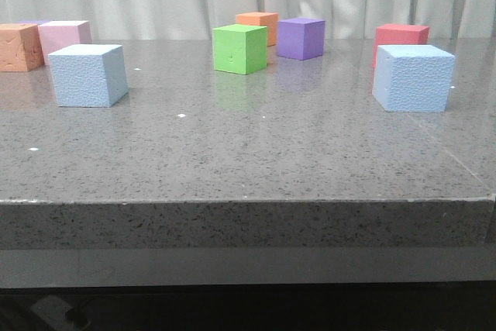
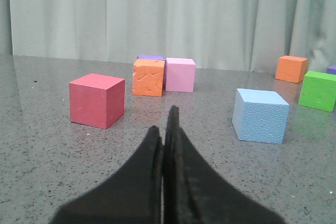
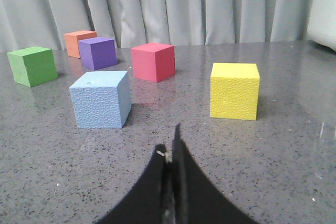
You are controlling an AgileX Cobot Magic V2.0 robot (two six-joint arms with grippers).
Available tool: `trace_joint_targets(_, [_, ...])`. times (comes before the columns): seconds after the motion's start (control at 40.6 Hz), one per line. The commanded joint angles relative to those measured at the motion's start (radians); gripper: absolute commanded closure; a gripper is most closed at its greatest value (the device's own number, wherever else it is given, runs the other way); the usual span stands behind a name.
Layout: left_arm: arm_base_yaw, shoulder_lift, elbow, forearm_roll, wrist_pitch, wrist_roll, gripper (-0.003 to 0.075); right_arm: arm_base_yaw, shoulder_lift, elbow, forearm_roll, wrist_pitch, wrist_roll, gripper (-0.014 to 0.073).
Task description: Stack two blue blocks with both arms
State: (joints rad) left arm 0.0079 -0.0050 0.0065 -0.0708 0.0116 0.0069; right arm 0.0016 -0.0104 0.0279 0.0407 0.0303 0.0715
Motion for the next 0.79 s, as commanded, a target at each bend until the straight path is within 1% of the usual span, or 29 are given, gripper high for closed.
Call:
trace_joint_targets(0.0, [-0.007,-0.018,0.002,-0.004,-0.075,-0.007,0.0741,-0.006,-0.018,-0.006,-0.011,-0.091,-0.004,0.0712])
trace_joint_targets(0.64, [-0.007,-0.018,0.002,-0.004,-0.081,-0.007,0.0741,-0.006,-0.018,-0.006,-0.011,-0.091,-0.004,0.0712])
trace_joint_targets(0.763, [-0.007,-0.018,0.0,-0.004,-0.098,-0.007,0.0741,-0.006,-0.018,-0.006,-0.011,-0.119,-0.004,0.0712])
